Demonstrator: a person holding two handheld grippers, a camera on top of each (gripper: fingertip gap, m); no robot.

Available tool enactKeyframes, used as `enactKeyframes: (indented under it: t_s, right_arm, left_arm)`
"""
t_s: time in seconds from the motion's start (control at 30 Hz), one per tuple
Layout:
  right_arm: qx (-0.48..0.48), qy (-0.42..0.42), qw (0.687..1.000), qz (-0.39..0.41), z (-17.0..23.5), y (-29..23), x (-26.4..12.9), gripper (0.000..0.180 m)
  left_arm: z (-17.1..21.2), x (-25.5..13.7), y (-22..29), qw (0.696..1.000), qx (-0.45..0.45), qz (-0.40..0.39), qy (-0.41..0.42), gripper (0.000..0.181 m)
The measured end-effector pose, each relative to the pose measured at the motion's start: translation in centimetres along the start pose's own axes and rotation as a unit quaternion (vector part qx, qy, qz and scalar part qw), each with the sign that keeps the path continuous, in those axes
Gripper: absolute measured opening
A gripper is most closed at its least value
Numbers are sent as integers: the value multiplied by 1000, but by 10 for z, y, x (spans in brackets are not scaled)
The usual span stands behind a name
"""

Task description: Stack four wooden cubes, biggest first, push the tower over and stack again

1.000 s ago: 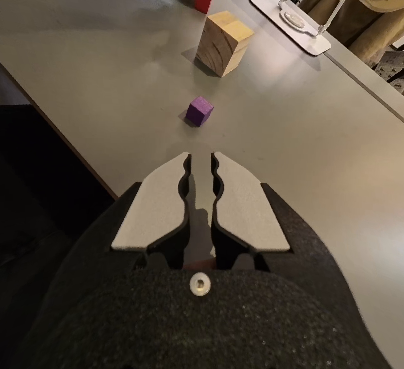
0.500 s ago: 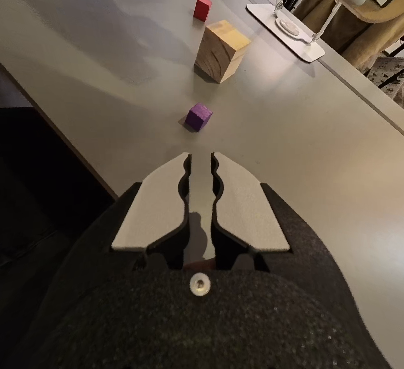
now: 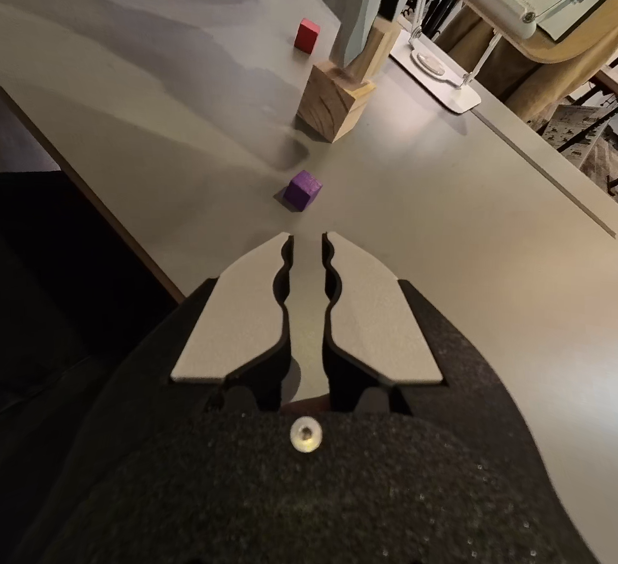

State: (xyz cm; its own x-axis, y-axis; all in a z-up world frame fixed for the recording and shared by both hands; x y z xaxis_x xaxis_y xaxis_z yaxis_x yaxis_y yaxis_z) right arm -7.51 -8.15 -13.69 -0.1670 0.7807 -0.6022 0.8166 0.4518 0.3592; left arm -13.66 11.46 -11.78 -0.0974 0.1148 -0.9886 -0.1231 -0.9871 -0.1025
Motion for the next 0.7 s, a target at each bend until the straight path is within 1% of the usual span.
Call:
enactKeyframes:
  t_s: [0.17, 0.2, 0.23, 0.3, 0.37, 0.47, 0.5, 0.57, 0.63, 0.7]
  right_arm:
    - [-4, -2, 1000, 0, 0, -2, 1, 16]
    - [-4, -3, 1000, -1, 1, -1, 2, 16]
    - [-3, -4, 1000, -1, 1, -1, 2, 16]
    - [-1, -5, 1000, -1, 2, 0, 2, 16]
    - [2, -6, 1000, -2, 3, 1, 3, 16]
    - [4, -5, 1000, -6, 3, 1, 4, 16]
    - [3, -6, 1000, -6, 4, 0, 4, 16]
    - [1, -8, 1000, -8, 5, -1, 6, 16]
    - [-1, -10, 1000, -9, 5, -2, 7, 16]
    - [-2, -11, 1000, -9, 6, -2, 7, 16]
  left_arm:
    - [1, 7, 4, 1000, -2, -2, -4, 45]
    - [1, 6, 4, 1000, -7, 0, 0, 56]
    - [1, 2, 4, 1000, -12, 3, 8, 73]
    - [4, -12, 1, 999, -20, 5, 36, 76]
    - [14, -31, -14, 996, -42, -15, 71, 78]
    - [46, -48, -61, 983, -129, -81, 103, 74]
    - [59, -45, -76, 977, -162, -95, 103, 74]
    - [81, -24, -93, 971, -204, -86, 91, 74]
    - [99, 7, -99, 973, -212, -74, 54, 73]
    - [108, 33, -99, 977, -205, -60, 24, 72]
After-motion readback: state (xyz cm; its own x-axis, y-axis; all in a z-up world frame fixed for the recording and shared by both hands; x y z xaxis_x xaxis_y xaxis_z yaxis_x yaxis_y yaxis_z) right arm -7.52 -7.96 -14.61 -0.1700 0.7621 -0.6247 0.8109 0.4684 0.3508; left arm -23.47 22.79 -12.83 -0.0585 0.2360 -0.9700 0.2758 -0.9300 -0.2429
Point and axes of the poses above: each gripper's, where its closed fingertips meet, x out along the fingers, z out of its underside, y = z × x across the jaws, the point moved 1 cm from there along -x, back along the fingers, and after that the axes turned 13 degrees about -y, right-handed, at the moved point
